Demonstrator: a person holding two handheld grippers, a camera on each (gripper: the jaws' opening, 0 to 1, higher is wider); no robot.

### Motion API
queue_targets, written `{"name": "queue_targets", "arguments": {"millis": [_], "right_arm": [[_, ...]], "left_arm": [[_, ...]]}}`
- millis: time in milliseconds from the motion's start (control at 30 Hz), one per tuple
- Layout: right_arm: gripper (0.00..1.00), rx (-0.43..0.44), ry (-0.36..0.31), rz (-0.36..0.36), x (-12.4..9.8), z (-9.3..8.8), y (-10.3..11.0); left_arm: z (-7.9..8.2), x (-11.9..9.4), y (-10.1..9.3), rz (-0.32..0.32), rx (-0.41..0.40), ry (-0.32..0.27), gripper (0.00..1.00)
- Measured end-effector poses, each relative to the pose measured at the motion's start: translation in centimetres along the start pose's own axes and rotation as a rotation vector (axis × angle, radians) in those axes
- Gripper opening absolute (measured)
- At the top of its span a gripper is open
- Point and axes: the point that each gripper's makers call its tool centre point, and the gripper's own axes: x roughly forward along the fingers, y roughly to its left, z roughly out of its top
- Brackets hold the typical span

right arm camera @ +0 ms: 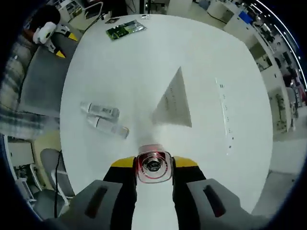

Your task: Arrange the skincare products in the storage area until every visible bottle or jar stands upright without overlapping.

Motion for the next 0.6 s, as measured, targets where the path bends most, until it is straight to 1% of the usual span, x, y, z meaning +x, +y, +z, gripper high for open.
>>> {"name": "queue_targets", "arguments": {"millis": [33,67,100,200,233,300,333,367,433,467,500,600], "right_arm": [[0.25,0.034,-0.003,-0.006,0.0,0.0,-0.1],[0.25,0.093,0.001,-0.018,0.1,-0.1,-0.3],[0.25,0.123,0.006,-0.026,0.0,-0.1,-0.4],[0.25,0.276,0.006,-0.058,0.0,-0.1,-0.5],[0.25,0.304,0.004,-0.063,0.0,0.0,-0.5],[0.25,0.456,0.01,-0.086,0.0,-0.2,-0.8],[0.25,0.506,0.007,-0.092,0.0,-0.2,-0.9],[0.25,0.576,-0.007,-0.103,0.0,-0.2,-1.1],[0.25,0.674,-0.003,-0.116,-0.1,-0.6,-1.3],[0.25,0.711,-0.018,-0.123,-0.1,-0.5,-1.5],[0.25,0.742,-0.017,-0.138,-0.2,-0.7,-1.6],[0.25,0.737,-0.007,-0.142,-0.1,-0.7,-1.2]], "left_arm": [[0.0,0.0,0.0,-0.002,0.001,0.001,0.47],[0.0,0.0,-0.1,-0.003,0.003,0.002,0.47],[0.0,0.0,-0.1,-0.004,0.005,0.002,0.47],[0.0,0.0,-0.1,-0.005,0.007,0.005,0.47],[0.0,0.0,-0.2,-0.006,0.006,0.006,0.47],[-0.1,0.0,-0.2,-0.008,0.007,0.007,0.47],[-0.1,0.1,-0.2,-0.009,0.007,0.007,0.46],[-0.1,0.1,-0.3,-0.011,0.009,0.009,0.46],[-0.1,0.1,-0.3,-0.011,0.011,0.01,0.46],[-0.1,0.1,-0.3,-0.011,0.011,0.01,0.46],[-0.1,0.1,-0.3,-0.011,0.011,0.008,0.46],[-0.1,0.1,-0.3,-0.011,0.012,0.007,0.46]]}}
